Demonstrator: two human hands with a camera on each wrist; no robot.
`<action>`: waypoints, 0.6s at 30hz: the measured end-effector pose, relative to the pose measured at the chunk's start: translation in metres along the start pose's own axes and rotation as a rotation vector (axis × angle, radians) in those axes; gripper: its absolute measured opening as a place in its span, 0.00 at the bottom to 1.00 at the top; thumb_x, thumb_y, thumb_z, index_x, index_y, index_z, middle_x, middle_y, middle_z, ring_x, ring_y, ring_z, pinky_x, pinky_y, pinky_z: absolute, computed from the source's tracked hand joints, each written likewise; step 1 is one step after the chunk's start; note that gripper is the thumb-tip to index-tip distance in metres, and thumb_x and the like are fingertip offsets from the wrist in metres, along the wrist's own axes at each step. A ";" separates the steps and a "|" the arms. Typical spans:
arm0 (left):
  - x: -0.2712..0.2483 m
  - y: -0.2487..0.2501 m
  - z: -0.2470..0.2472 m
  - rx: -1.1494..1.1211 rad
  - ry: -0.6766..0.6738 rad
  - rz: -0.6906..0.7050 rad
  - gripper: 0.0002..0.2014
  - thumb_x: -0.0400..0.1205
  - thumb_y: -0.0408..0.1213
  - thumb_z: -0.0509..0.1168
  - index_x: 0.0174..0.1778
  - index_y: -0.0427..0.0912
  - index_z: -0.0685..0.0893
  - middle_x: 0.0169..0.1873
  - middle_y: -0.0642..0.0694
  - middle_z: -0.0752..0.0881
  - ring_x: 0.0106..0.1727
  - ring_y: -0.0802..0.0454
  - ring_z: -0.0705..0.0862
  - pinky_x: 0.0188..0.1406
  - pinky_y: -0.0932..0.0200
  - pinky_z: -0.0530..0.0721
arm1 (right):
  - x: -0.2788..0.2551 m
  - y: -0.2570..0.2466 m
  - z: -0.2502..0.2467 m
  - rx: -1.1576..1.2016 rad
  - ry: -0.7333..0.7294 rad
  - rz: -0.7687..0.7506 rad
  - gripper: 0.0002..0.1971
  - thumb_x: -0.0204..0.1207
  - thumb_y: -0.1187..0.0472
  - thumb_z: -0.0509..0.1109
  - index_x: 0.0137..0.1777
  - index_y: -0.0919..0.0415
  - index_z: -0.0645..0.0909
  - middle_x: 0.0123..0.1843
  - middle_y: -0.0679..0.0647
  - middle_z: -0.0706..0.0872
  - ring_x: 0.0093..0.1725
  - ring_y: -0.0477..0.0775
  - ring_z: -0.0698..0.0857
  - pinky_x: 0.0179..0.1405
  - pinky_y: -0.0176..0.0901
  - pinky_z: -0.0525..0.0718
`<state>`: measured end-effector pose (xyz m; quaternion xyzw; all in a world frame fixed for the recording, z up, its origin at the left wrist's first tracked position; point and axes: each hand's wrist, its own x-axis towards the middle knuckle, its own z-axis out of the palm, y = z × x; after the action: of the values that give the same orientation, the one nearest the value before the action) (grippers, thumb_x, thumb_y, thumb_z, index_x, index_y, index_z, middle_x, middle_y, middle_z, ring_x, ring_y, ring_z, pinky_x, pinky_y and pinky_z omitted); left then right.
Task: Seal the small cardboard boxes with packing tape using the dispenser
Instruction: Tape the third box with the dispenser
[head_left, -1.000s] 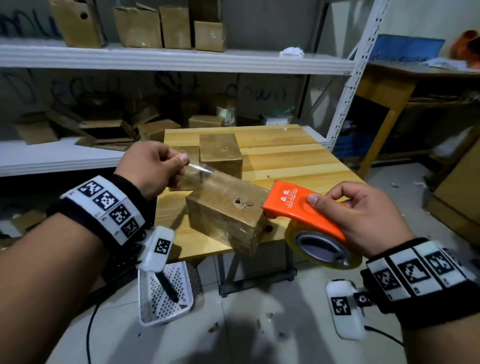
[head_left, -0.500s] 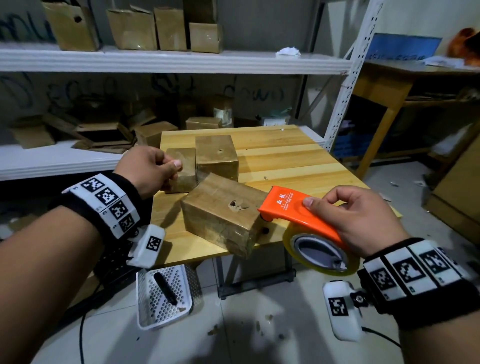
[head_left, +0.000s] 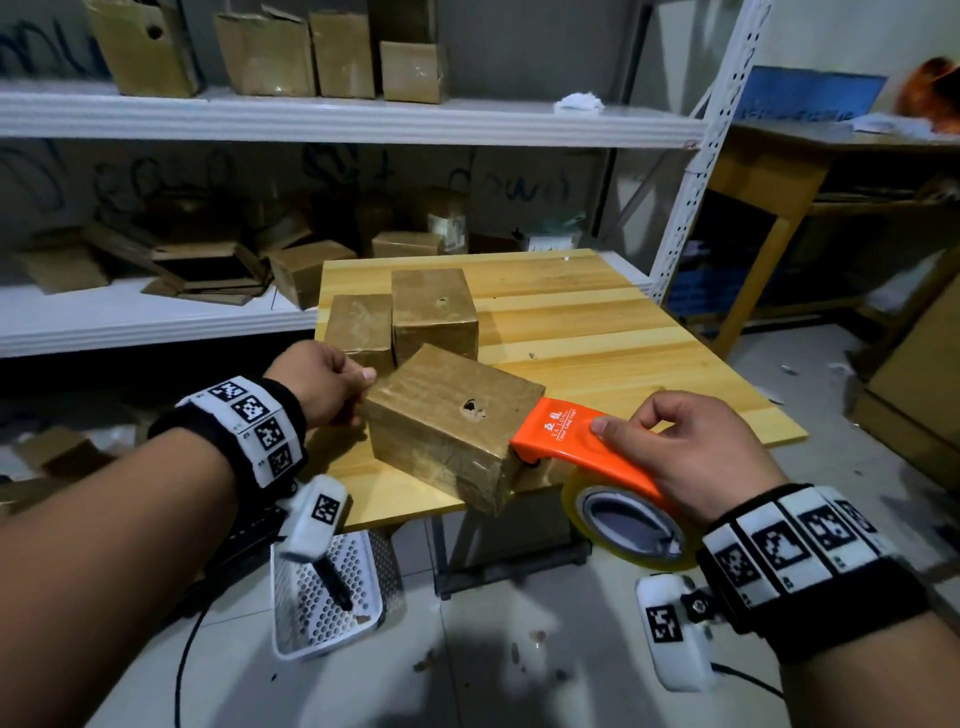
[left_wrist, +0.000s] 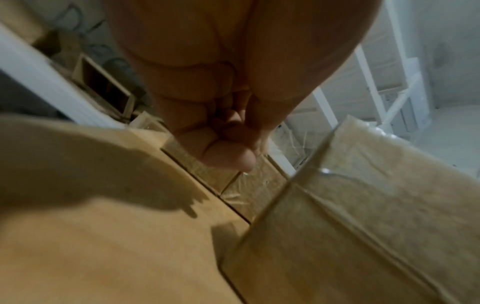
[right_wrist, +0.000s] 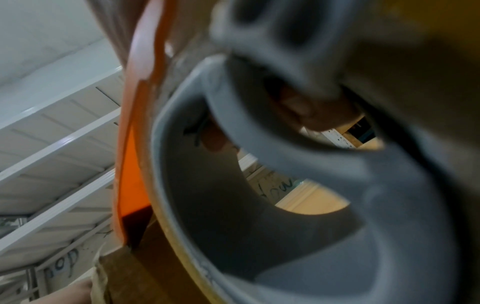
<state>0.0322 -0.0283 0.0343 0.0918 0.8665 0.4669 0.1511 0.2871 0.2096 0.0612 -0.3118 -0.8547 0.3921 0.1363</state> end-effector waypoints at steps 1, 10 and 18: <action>-0.001 -0.001 0.003 -0.010 -0.027 -0.028 0.13 0.89 0.40 0.69 0.50 0.32 0.90 0.40 0.29 0.93 0.31 0.44 0.90 0.34 0.51 0.93 | 0.000 0.001 0.002 -0.009 -0.001 0.000 0.24 0.73 0.35 0.80 0.41 0.58 0.85 0.33 0.53 0.95 0.29 0.51 0.94 0.37 0.51 0.93; -0.001 0.002 0.014 0.043 -0.106 -0.136 0.14 0.93 0.33 0.61 0.49 0.33 0.89 0.35 0.31 0.88 0.26 0.39 0.85 0.22 0.53 0.87 | 0.002 0.003 0.011 -0.011 -0.025 0.030 0.25 0.74 0.34 0.78 0.43 0.60 0.84 0.34 0.55 0.94 0.33 0.56 0.94 0.46 0.58 0.95; -0.012 0.008 0.004 0.158 -0.062 -0.032 0.10 0.88 0.28 0.66 0.47 0.40 0.91 0.40 0.40 0.91 0.35 0.45 0.88 0.31 0.54 0.85 | 0.001 0.002 0.011 0.006 -0.040 0.058 0.25 0.75 0.35 0.78 0.44 0.59 0.84 0.36 0.55 0.95 0.34 0.56 0.95 0.46 0.57 0.95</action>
<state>0.0454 -0.0243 0.0406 0.1041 0.8969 0.3915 0.1774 0.2817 0.2050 0.0524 -0.3280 -0.8466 0.4046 0.1090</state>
